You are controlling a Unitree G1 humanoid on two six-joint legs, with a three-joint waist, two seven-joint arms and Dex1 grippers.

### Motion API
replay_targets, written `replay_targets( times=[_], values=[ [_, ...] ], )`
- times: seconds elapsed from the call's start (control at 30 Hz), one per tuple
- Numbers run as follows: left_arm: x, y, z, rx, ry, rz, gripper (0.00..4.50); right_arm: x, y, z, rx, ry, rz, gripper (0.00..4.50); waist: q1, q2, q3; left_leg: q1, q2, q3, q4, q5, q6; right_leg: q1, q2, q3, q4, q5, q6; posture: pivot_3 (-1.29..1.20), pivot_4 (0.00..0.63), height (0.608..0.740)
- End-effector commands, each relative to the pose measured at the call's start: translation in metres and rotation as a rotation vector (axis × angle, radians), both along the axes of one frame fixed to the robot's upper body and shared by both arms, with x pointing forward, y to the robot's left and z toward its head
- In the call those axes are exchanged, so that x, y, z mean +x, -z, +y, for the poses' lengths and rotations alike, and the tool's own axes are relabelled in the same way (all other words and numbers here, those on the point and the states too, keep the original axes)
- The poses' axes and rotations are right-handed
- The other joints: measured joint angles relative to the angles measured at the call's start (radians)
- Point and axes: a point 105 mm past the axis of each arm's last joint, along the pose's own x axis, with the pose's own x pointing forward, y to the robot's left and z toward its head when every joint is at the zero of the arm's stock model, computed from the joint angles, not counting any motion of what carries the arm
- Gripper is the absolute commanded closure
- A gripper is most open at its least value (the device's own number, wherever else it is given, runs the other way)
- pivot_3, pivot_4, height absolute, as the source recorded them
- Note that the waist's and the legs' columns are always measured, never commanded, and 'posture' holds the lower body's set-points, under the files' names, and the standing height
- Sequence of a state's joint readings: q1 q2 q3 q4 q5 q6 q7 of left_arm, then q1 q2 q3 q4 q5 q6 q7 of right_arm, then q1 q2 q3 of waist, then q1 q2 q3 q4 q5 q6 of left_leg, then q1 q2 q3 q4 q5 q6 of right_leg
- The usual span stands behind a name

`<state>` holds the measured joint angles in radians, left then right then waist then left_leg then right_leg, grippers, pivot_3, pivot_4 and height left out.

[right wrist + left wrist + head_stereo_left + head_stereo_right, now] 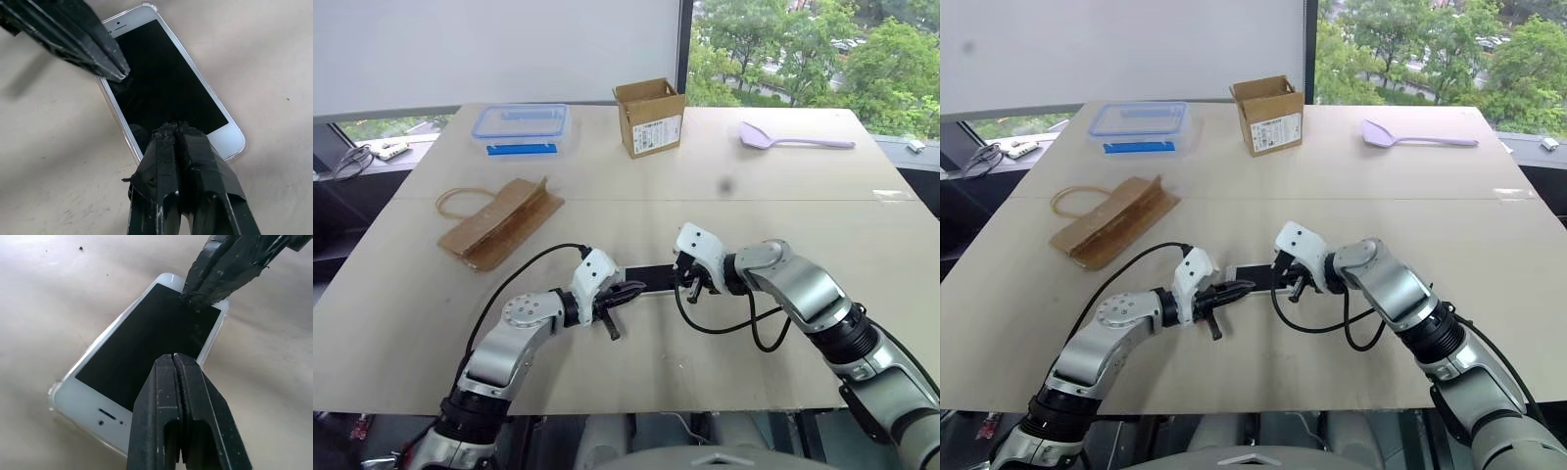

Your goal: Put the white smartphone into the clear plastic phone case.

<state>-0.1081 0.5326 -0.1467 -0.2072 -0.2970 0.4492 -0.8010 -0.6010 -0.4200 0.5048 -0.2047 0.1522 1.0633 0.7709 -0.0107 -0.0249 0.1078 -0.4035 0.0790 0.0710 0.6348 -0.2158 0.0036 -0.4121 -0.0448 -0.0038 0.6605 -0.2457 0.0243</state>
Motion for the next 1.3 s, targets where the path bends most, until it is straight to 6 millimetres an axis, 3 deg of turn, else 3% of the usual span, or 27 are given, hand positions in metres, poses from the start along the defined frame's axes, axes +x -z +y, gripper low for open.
replay_targets(
  times=[0.03, 0.17, 0.3, 0.43, 0.63, 0.8, 0.9, 1.07, 1.2, 1.3],
  values=[
    [-0.002, -0.009, -0.007, -0.023, 0.010, -0.039, 4.48, -0.032, 0.086, -0.050, -0.249, 0.149, 0.334, 4.50, 0.001, 0.001, -0.001, 0.001, 0.000, 0.000, -0.001, 0.000, -0.001, 0.001, -0.001, 0.000, -0.001, 0.000, 0.000, 0.00, 0.150, 0.740],
    [0.002, -0.009, -0.007, -0.029, -0.002, -0.044, 4.48, -0.017, 0.069, -0.041, -0.175, 0.164, 0.266, 4.50, 0.000, 0.000, -0.001, 0.001, -0.002, 0.000, -0.002, -0.001, -0.001, 0.003, -0.003, -0.001, -0.003, -0.001, 0.000, 0.00, 0.150, 0.740],
    [0.007, -0.009, -0.008, -0.027, 0.005, -0.050, 4.48, 0.003, 0.033, -0.034, -0.062, 0.186, 0.118, 4.50, 0.002, 0.000, 0.001, 0.001, -0.002, 0.000, -0.002, -0.001, -0.001, 0.003, -0.004, -0.002, -0.004, -0.001, 0.000, 0.00, 0.150, 0.740],
    [0.012, -0.010, -0.004, -0.024, 0.003, -0.056, 4.48, -0.004, 0.006, -0.036, -0.011, 0.155, 0.074, 4.50, 0.003, 0.008, 0.008, -0.005, -0.004, -0.001, -0.002, -0.001, -0.001, -0.002, -0.007, -0.004, -0.005, -0.001, 0.000, 0.00, 0.150, 0.740],
    [0.016, -0.011, -0.005, -0.019, 0.019, -0.062, 4.48, -0.027, -0.001, -0.040, -0.021, 0.063, 0.098, 4.50, 0.002, 0.005, 0.018, -0.016, -0.006, -0.002, -0.003, 0.001, 0.005, -0.008, -0.001, -0.007, -0.008, 0.000, -0.001, 0.00, 0.150, 0.740],
    [0.016, -0.010, -0.008, -0.022, 0.028, -0.065, 4.48, -0.020, 0.005, -0.043, -0.055, 0.073, 0.079, 4.50, -0.001, 0.004, 0.020, -0.020, -0.006, -0.001, -0.003, 0.000, 0.008, -0.010, 0.001, -0.006, -0.013, 0.000, -0.001, 0.00, 0.150, 0.740],
    [0.015, -0.011, -0.008, -0.027, 0.025, -0.068, 4.48, -0.018, -0.012, -0.033, 0.037, 0.040, 0.052, 4.50, -0.003, 0.001, 0.021, -0.020, -0.006, -0.001, -0.003, 0.000, 0.008, -0.009, 0.002, -0.006, -0.014, 0.000, 0.000, 0.00, 0.150, 0.740],
    [0.011, -0.012, -0.008, -0.037, 0.025, -0.075, 4.48, -0.033, -0.058, -0.021, 0.273, -0.106, -0.004, 4.50, -0.002, 0.001, 0.029, -0.020, -0.005, -0.001, -0.003, 0.000, 0.008, -0.010, 0.003, -0.006, -0.014, 0.000, 0.000, 0.00, 0.150, 0.740],
    [0.010, -0.012, -0.008, -0.041, 0.025, -0.078, 4.48, -0.034, -0.065, -0.024, 0.302, -0.112, -0.015, 4.50, -0.001, 0.001, 0.030, -0.022, -0.005, -0.001, -0.003, 0.000, 0.008, -0.010, 0.004, -0.007, -0.014, 0.001, 0.000, 0.00, 0.150, 0.740],
    [0.009, -0.012, -0.009, -0.041, 0.026, -0.080, 4.48, -0.027, -0.058, -0.023, 0.276, -0.091, -0.027, 4.50, -0.001, 0.001, 0.030, -0.023, -0.005, -0.001, -0.003, 0.000, 0.008, -0.010, 0.004, -0.008, -0.014, 0.001, 0.001, 0.00, 0.150, 0.740]
  ],
)
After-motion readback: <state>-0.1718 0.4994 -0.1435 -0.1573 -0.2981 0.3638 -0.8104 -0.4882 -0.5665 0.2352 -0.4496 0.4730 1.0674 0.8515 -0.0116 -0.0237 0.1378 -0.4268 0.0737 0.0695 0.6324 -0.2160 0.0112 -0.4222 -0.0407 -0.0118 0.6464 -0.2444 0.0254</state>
